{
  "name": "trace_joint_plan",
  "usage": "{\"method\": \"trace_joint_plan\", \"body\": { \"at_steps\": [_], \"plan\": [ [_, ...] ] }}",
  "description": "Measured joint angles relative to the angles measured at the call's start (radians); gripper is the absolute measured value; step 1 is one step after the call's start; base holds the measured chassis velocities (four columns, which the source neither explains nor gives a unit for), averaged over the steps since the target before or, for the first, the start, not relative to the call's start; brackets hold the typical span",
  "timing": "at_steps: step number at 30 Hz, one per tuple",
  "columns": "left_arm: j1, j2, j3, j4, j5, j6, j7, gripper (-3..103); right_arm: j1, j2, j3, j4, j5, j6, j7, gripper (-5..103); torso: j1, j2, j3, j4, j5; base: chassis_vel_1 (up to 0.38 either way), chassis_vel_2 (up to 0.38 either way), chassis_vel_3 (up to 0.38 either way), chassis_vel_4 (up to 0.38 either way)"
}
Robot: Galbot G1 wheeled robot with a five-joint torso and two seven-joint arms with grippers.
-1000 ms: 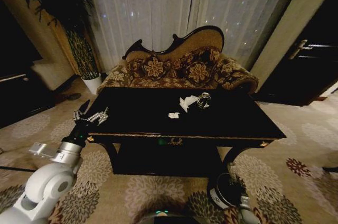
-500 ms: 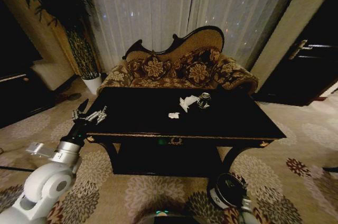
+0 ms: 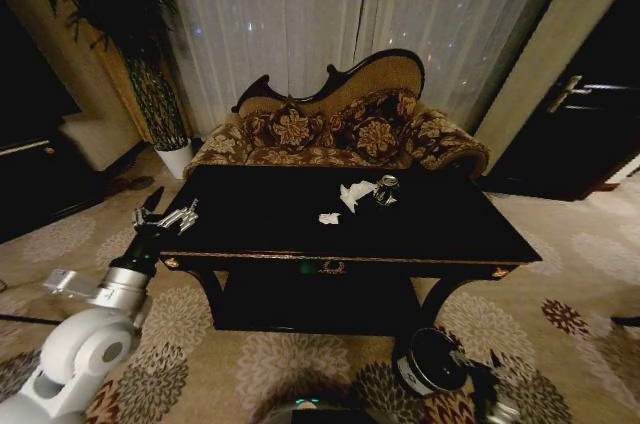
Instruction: Move to the front of the table and place the trash on the table into the trash bin.
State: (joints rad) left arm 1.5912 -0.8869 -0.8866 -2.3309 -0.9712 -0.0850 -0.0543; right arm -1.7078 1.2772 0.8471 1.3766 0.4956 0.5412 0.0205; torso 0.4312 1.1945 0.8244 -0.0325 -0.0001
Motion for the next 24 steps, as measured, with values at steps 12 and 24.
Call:
{"method": "trace_joint_plan", "body": {
  "at_steps": [12, 24],
  "plan": [
    [0.092, -0.054, -0.042, 0.037, 0.031, -0.015, 0.012, 100, -0.254, -0.015, 0.155, 0.536, 0.093, -0.045, 0.007, 100, 0.0, 0.0, 0.0, 0.0004, 0.0001, 0.0, 0.0, 0.0, 0.0],
    [0.12, -0.061, -0.071, 0.034, 0.04, -0.012, 0.01, 100, -0.238, -0.144, 0.264, 0.87, 0.206, -0.235, 0.052, 100, 0.0, 0.0, 0.0, 0.0003, 0.0001, 0.0, 0.0, 0.0, 0.0]
  ]
}}
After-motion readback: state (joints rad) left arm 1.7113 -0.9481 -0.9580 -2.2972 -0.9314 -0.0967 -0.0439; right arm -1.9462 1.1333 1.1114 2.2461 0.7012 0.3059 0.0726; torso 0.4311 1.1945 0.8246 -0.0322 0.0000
